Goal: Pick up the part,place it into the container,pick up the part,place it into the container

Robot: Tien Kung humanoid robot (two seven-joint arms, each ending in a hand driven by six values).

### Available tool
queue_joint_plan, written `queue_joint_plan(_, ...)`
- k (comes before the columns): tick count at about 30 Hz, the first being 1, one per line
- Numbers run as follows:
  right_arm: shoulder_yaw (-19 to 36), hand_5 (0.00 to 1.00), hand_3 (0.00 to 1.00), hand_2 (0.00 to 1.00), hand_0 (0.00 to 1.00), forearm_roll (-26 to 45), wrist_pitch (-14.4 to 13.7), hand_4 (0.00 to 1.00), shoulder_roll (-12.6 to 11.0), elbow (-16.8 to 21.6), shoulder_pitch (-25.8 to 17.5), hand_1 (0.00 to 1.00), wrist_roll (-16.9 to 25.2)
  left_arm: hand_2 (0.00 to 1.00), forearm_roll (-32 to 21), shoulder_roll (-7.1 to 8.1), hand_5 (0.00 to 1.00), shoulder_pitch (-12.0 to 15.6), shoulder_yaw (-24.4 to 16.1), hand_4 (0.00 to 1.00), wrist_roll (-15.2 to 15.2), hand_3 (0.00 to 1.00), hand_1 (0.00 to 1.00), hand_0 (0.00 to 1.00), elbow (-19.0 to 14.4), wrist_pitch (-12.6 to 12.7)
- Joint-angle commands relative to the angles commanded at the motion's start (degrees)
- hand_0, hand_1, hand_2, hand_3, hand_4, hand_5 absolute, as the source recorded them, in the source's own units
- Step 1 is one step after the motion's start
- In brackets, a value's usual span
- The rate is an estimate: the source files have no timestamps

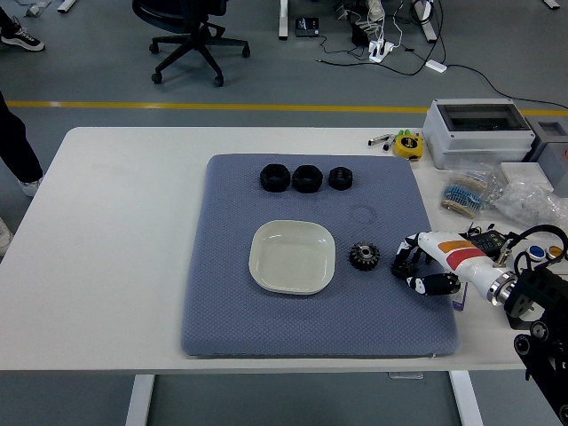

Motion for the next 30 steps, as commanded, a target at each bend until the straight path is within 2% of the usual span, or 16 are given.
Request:
queue_joint_plan(1,0.0,0.054,0.516,0.541,0.388,0.1,-0.2,0.603,0.0,0.1,0.0,0.473,0.1,0.748,-0.1,0.0,0.676,0.0,0.0,0.71,0.0,0.606,0.705,0.73,0.0,0.0)
queue_joint_plan(2,0.0,0.037,0.497,0.486,0.22,0.3,-0.4,0.548,0.0,0.1,0.0,0.396,0.2,0.748,-0.1,0.0,0.676,0.0,0.0,0.711,0.0,0.606,0.704,0.73,0.0,0.0)
queue_joint_plan(7,0.1,0.037,0.497,0.486,0.22,1.0,-1.3,0.548,0.0,0.2,0.0,0.396,0.7,0.748,-0.3,0.04,0.676,0.0,0.2,0.711,-0.1,0.606,0.704,0.73,0.0,0.0)
queue_joint_plan(8,0.1,0.008,0.483,0.448,0.121,1.2,-1.5,0.609,0.0,0.2,0.0,0.32,0.8,0.749,-0.3,0.03,0.675,0.0,0.1,0.711,-0.1,0.606,0.704,0.73,0.0,0.0)
queue_joint_plan(13,0.5,0.008,0.483,0.448,0.121,2.1,-2.3,0.609,0.0,0.7,-0.1,0.32,1.1,0.749,-0.5,0.01,0.675,-0.1,0.3,0.711,-0.1,0.606,0.704,0.73,0.0,0.1)
queue_joint_plan(14,0.5,0.002,0.479,0.434,0.086,2.2,-2.4,0.669,0.0,0.8,-0.1,0.293,1.1,0.75,-0.5,0.0,0.675,-0.1,0.2,0.711,-0.1,0.606,0.705,0.73,0.0,0.1)
queue_joint_plan(30,-1.7,0.002,0.484,0.43,0.081,6.0,-3.7,0.701,0.8,6.4,1.8,0.284,1.3,0.748,0.1,0.1,0.676,0.1,0.0,0.711,0.1,0.606,0.705,0.73,-0.1,0.0)
